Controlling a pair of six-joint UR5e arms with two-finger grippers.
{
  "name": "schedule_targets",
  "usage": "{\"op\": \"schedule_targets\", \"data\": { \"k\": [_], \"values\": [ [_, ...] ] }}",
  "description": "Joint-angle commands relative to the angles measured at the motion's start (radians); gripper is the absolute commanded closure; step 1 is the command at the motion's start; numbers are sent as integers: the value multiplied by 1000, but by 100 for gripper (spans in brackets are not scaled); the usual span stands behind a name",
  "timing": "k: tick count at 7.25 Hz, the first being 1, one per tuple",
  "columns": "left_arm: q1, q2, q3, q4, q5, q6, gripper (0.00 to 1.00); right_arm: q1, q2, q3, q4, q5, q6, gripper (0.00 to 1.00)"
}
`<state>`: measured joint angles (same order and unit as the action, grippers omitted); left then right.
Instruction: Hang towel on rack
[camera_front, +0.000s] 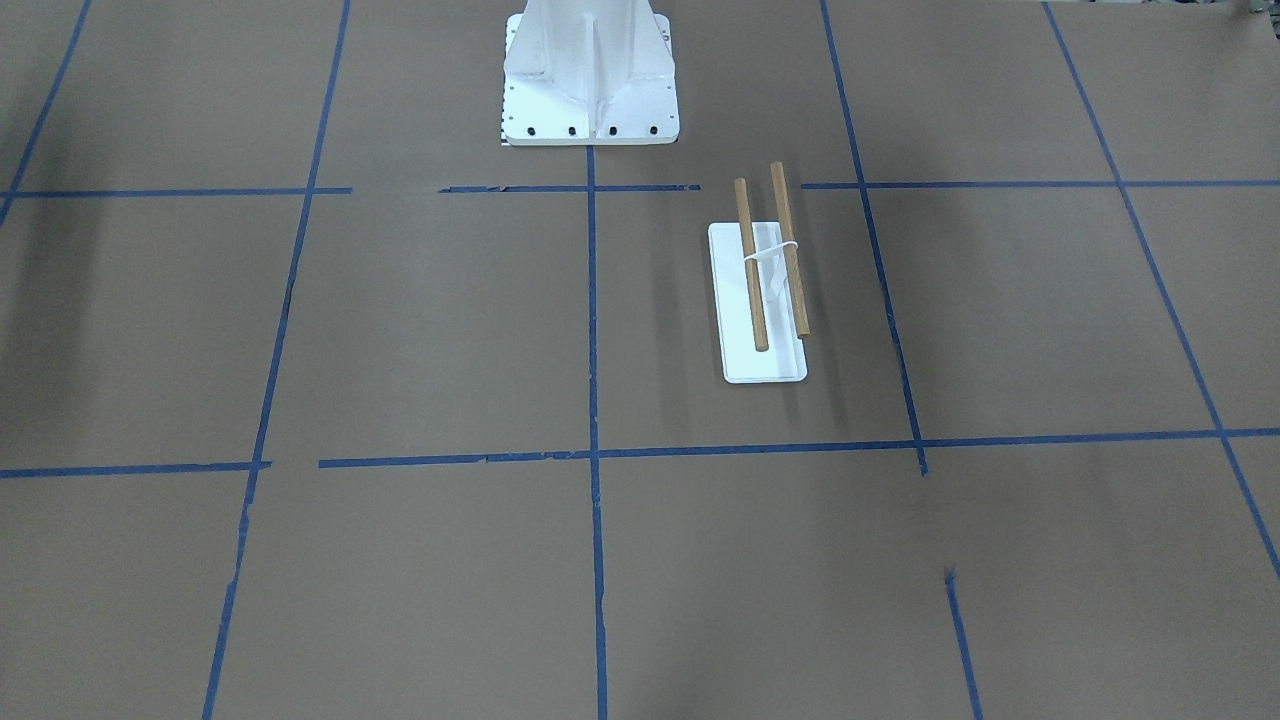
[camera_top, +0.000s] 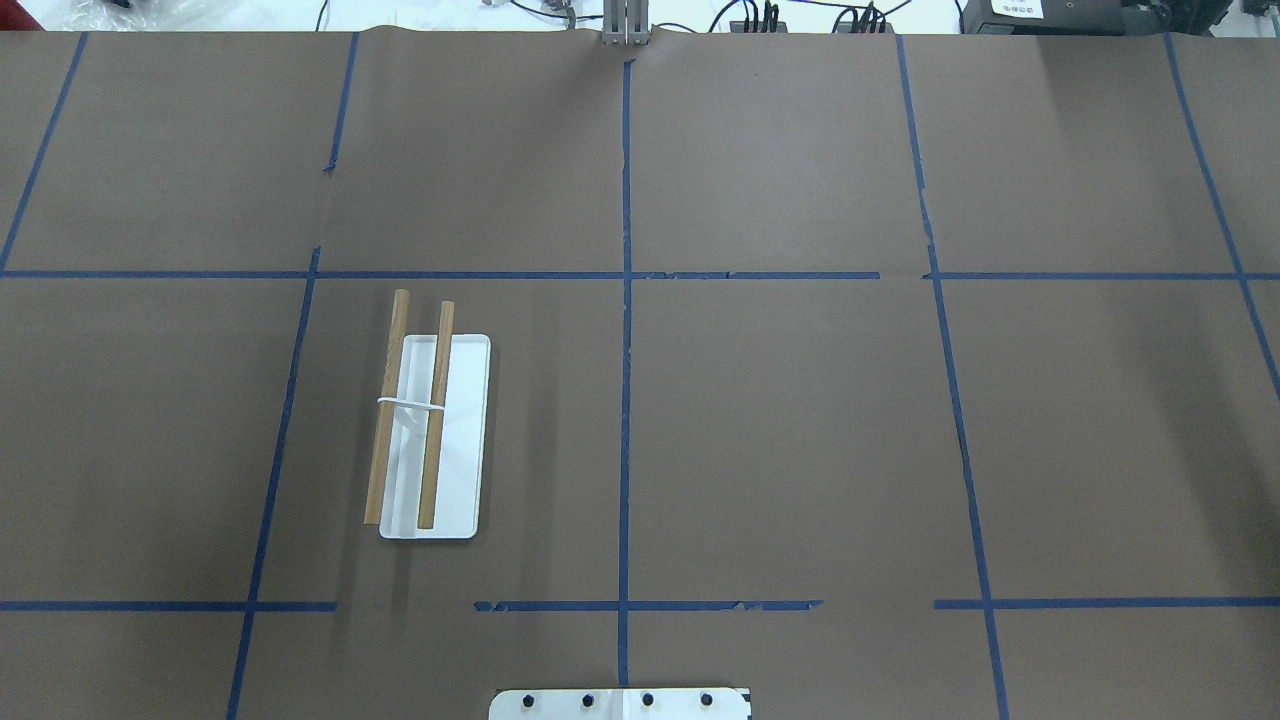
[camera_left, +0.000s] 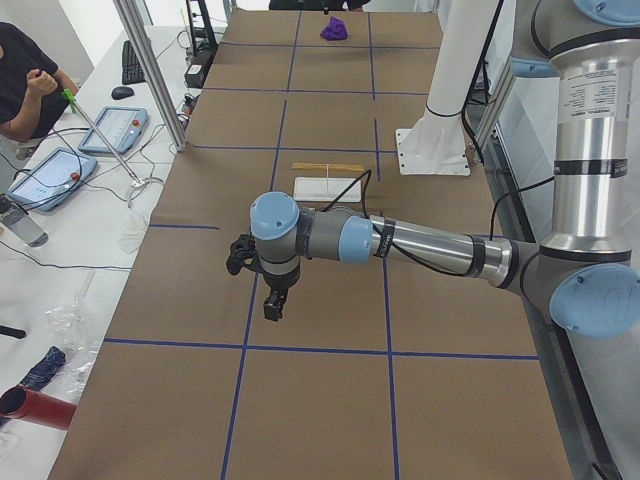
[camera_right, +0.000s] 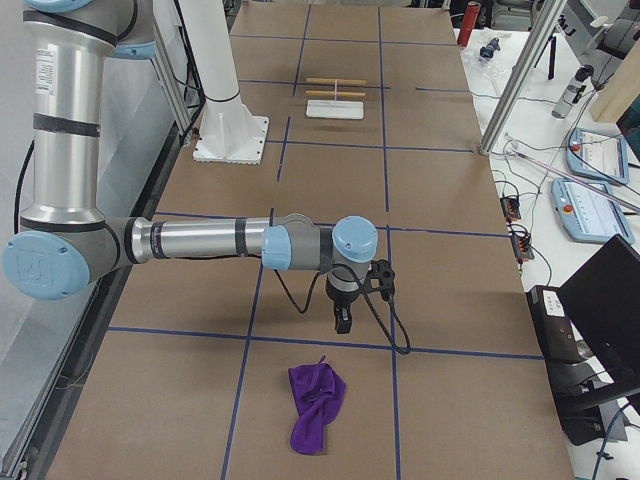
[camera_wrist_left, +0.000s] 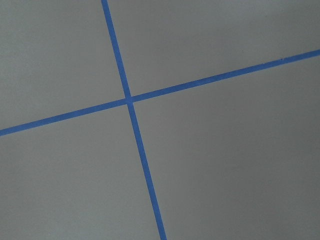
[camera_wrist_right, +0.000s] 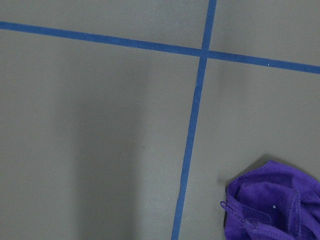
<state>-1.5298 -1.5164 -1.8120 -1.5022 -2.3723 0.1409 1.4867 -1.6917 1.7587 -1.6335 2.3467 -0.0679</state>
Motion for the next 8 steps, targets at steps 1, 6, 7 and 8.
{"op": "schedule_targets", "data": {
  "k": [1, 6, 7, 8],
  "values": [
    [2, 7, -6, -6, 1, 6, 0, -3, -12, -31, 61, -7, -3, 0],
    [5, 5, -3, -30, -16, 2, 0, -91, -13, -308, 393, -92, -62, 6],
    [5, 7, 2, -30, -42, 0, 0, -91, -43, -341, 440, -87, -87, 20],
    [5, 7, -7, -30, -42, -1, 0, -91, -57, -349, 449, -81, -105, 25]
  ]
}}
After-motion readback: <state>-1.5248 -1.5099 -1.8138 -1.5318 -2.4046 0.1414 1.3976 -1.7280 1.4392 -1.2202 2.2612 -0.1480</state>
